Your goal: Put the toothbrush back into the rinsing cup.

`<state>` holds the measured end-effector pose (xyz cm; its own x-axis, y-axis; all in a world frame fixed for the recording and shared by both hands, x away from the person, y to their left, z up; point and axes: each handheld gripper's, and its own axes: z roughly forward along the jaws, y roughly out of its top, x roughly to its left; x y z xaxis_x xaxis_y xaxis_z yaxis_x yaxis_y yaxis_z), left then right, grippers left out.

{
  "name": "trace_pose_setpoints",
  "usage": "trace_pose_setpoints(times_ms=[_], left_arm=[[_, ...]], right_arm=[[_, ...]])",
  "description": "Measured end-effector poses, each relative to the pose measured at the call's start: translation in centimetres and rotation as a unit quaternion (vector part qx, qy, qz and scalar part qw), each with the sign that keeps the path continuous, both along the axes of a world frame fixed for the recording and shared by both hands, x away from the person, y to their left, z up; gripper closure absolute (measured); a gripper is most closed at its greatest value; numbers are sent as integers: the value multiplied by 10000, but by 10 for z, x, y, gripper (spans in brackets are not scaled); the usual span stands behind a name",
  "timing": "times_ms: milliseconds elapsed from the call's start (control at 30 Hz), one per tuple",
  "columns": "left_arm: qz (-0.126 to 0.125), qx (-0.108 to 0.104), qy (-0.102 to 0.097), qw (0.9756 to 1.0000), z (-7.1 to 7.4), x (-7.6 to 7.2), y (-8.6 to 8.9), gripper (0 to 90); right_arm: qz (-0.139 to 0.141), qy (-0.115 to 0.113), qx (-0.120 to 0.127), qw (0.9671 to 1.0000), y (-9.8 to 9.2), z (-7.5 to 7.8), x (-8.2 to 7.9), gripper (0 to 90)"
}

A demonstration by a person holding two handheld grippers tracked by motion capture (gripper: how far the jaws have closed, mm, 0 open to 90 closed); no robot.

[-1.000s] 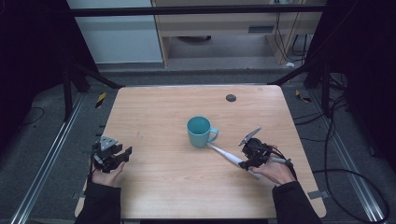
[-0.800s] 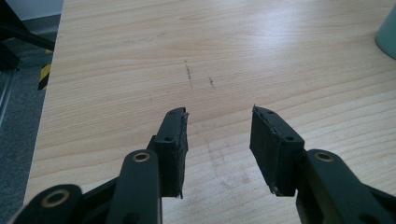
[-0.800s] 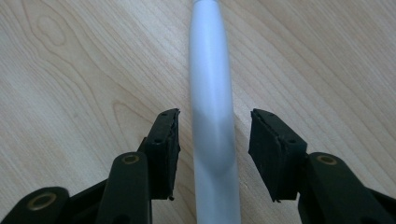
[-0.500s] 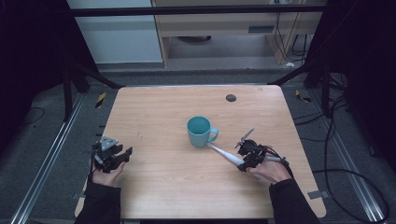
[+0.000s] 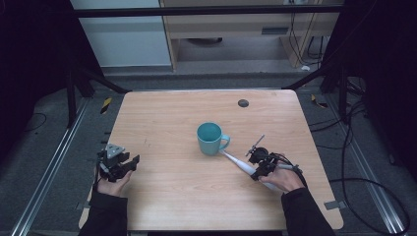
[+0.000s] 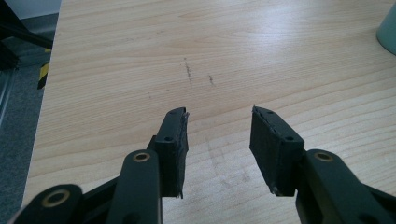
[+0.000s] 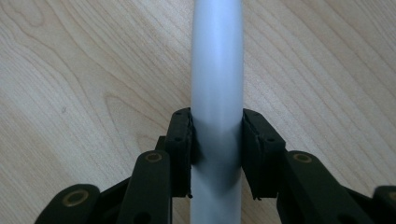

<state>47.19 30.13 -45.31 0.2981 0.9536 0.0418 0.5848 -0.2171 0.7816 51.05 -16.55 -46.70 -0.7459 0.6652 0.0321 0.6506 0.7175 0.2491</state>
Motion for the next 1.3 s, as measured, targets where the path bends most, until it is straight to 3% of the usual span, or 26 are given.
trace_pose_setpoints(times_ms=[233,267,467,600,700,800,933,1133,1167,1200,1233,1267,1300], left_arm=[[11,-11,-16,10000,1,0,1,564],[11,-8,-18,10000,1,0,1,564],[14,-2,-25,10000,1,-1,0,565],[25,-4,-35,10000,2,-1,0,566],[22,5,-29,10000,1,-1,0,567],[19,10,-28,10000,1,-1,0,567],[26,-3,-43,10000,2,-1,0,567],[33,-10,-52,10000,2,-1,0,567],[38,-13,-61,10000,2,-1,0,568],[40,-12,-77,10000,2,-1,1,568],[40,-12,-77,10000,2,-1,1,570],[48,-20,-93,9999,2,-2,1,571],[48,-23,-103,9999,3,-2,1,571]], right_arm=[[108,-114,-71,9999,2,2,-2,663],[10,-43,-11,10000,4,4,-4,664],[233,29,299,9993,3,15,-19,663],[340,-69,578,9977,1,20,-31,663],[524,-186,1009,9933,-1,23,-45,663],[507,-339,1110,9919,-1,28,-49,663],[401,-677,1528,9851,-1,41,-50,663],[67,-1185,2126,9699,-2,56,-49,663],[-4,-1279,2196,9672,-3,58,-48,663],[-124,-1462,2371,9603,-2,64,-47,663],[-124,-1462,2371,9603,-2,64,-47,663],[-221,-1614,2556,9530,-2,69,-46,662],[-221,-1614,2556,9530,-2,69,-46,662]])
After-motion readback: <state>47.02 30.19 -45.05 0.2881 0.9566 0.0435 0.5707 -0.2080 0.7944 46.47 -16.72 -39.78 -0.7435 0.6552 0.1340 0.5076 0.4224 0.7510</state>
